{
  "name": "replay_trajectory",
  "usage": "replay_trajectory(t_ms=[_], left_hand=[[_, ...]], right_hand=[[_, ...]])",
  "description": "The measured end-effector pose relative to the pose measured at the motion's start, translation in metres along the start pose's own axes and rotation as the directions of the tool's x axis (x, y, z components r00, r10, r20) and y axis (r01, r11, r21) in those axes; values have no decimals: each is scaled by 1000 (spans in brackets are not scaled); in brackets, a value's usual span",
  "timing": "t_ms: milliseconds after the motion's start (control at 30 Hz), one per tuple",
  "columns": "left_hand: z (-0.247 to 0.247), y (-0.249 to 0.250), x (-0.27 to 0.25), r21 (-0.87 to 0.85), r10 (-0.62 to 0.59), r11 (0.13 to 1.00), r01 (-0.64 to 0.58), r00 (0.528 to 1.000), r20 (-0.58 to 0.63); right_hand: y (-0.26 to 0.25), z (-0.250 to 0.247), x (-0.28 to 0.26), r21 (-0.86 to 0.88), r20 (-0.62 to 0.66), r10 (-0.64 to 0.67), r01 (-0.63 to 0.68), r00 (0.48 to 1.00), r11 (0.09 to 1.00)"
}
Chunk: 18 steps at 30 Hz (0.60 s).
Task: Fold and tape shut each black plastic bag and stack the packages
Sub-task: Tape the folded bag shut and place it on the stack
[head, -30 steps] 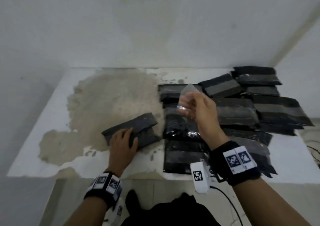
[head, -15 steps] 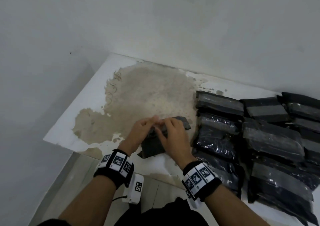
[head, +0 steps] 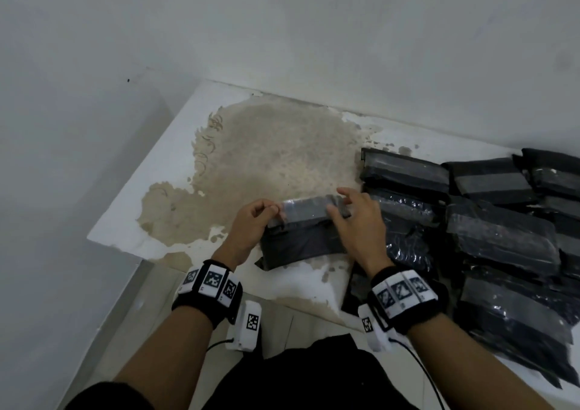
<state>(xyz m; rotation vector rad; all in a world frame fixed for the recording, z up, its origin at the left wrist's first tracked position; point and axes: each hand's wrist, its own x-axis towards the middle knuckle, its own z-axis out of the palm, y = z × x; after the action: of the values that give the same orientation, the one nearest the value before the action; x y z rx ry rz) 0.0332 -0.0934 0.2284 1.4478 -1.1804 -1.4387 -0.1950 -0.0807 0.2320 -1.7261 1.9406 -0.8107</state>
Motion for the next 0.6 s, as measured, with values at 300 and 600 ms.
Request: replay_trajectory(t_ms=[300,600], left_hand=[[-5,-9,3,9,-27,1000,27,999,-35],[-14,-25,-1,240,40,971,-16,995,-94]], right_hand=[[-2,-1,19,650,370,355,-512,858,561],[9,14,24,558,299,286,-410,910,722]])
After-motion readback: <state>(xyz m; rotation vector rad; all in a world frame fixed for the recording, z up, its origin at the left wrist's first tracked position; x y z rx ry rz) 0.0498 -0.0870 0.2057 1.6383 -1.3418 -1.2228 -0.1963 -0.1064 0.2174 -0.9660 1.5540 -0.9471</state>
